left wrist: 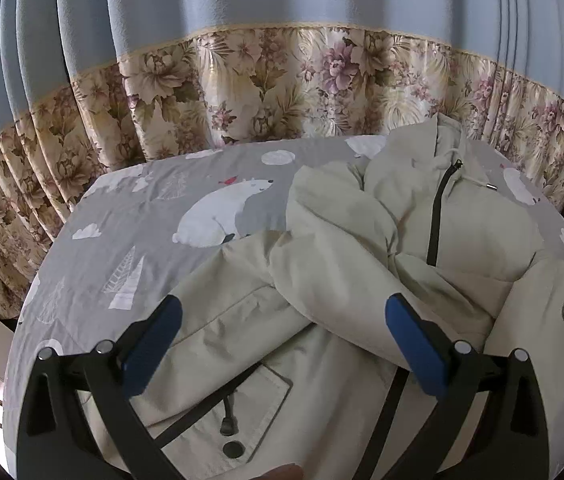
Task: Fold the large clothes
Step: 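Move both grippers over the beige jacket toward its hem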
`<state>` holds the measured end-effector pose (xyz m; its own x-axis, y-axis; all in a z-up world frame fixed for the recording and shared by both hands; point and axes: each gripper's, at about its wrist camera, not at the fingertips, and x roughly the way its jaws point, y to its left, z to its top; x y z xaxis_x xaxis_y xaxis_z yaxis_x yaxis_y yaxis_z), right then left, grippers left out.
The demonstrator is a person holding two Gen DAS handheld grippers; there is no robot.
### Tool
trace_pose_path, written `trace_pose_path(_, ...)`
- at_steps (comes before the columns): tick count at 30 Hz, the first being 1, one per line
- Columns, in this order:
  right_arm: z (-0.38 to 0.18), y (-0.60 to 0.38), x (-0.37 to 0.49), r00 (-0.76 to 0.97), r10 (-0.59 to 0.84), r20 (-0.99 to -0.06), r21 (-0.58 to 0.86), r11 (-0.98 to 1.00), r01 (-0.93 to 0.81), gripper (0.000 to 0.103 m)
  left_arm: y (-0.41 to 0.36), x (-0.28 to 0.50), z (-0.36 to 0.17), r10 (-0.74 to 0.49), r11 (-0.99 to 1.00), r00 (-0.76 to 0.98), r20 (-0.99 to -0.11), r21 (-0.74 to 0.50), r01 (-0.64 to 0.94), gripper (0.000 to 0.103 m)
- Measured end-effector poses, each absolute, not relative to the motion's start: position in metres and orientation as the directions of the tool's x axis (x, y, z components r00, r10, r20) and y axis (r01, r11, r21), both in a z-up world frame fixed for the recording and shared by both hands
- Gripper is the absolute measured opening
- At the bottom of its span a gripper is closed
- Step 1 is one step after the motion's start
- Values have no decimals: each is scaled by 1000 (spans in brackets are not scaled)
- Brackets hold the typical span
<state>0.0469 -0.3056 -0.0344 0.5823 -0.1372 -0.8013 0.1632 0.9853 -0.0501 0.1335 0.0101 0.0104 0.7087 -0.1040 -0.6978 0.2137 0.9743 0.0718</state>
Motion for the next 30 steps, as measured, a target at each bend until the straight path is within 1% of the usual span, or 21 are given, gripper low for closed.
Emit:
trace_pose_path(15,-33,-311,52,571,-123,-811,-40,987,156,100,-11,147,15,-90,971,715,-693,100,219,102)
trace_pose_path(19,-33,-316,52,580,-121,-806,-31,986,162,100,-18,150,15,-99,968,720,-687,101,230,102)
trace_pose_path(23,-32,-322,52,592,-124,-796,-27,985,169,100,-27,158,13,-93,961,717,-691,127,247,102)
trace_pose_path(28,-29,-331,54,604,-124,-788,-17,984,179,100,-34,174,11,-133,950,716,-685,117,288,102)
trace_pose_path(30,-26,-335,55,610,-126,-783,-14,983,185,100,-38,184,9,-132,943,713,-689,136,305,102)
